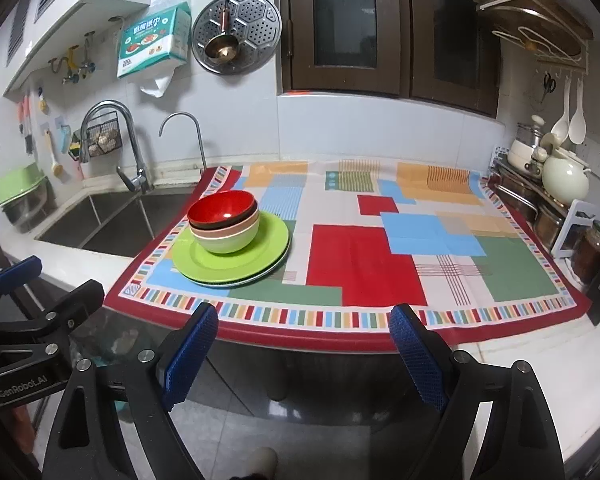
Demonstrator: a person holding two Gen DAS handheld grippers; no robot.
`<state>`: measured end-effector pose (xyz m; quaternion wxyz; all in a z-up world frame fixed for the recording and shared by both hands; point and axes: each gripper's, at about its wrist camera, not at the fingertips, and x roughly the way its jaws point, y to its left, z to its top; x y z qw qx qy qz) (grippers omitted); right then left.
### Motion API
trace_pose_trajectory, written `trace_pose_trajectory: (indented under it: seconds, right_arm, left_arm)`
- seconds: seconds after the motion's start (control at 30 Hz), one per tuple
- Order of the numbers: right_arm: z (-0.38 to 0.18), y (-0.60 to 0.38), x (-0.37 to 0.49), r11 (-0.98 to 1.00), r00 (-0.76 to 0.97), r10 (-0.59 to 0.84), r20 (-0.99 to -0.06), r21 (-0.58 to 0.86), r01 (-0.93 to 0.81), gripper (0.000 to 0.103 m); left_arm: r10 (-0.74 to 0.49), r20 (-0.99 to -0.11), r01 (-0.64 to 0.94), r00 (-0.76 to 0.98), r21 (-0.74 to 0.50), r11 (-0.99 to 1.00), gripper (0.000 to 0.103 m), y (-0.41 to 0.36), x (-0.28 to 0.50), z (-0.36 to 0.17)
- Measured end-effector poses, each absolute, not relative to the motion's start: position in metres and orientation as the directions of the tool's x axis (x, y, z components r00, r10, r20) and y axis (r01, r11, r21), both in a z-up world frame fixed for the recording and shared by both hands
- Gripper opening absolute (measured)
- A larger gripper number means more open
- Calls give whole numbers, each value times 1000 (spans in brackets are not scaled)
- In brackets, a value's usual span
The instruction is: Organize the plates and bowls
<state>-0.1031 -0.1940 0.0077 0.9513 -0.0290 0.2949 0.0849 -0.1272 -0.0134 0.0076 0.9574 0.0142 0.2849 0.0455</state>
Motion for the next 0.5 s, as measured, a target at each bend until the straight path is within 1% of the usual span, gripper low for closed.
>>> trace_pose_trajectory:
  seconds: [0.5]
  right_arm:
    - [11, -197, -109, 983, 820, 147, -553, -8, -182, 88]
  left_arm:
    - [105, -522, -87, 846, 58, 995, 103, -16, -135, 13]
